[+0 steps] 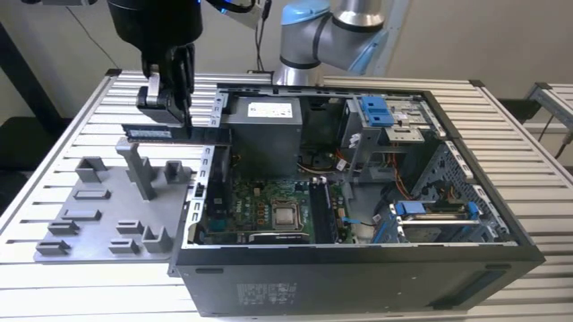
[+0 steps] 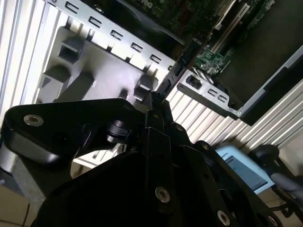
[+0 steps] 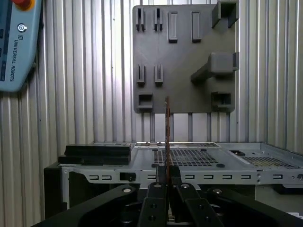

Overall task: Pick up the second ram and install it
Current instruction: 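Pick up the second ram and move it above second insertion slot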

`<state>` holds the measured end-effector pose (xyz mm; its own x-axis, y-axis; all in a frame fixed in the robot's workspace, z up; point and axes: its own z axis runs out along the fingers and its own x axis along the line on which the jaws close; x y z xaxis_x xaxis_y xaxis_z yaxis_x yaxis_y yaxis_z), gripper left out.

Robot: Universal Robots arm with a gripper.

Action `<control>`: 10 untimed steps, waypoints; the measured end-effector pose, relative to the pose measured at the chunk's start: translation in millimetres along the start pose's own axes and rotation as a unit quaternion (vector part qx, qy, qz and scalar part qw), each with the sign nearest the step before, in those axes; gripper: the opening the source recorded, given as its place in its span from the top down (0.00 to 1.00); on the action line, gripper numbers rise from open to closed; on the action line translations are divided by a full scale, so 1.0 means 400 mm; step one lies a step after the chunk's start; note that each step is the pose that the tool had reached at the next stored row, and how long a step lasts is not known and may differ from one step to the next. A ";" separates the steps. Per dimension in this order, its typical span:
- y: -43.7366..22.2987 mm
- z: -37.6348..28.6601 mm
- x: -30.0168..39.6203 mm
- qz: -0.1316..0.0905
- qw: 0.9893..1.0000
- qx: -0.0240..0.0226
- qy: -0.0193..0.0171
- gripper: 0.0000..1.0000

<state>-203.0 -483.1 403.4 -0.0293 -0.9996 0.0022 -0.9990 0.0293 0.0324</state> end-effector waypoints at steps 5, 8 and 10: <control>-0.024 -0.001 -0.001 0.000 1.000 0.000 0.000 0.86; -0.038 -0.001 -0.001 0.000 1.000 0.000 0.000 0.86; -0.046 -0.002 -0.001 0.000 1.000 0.000 0.000 0.86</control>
<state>-184.5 -483.0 403.4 -0.0292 -0.9996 0.0022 -0.9990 0.0293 0.0325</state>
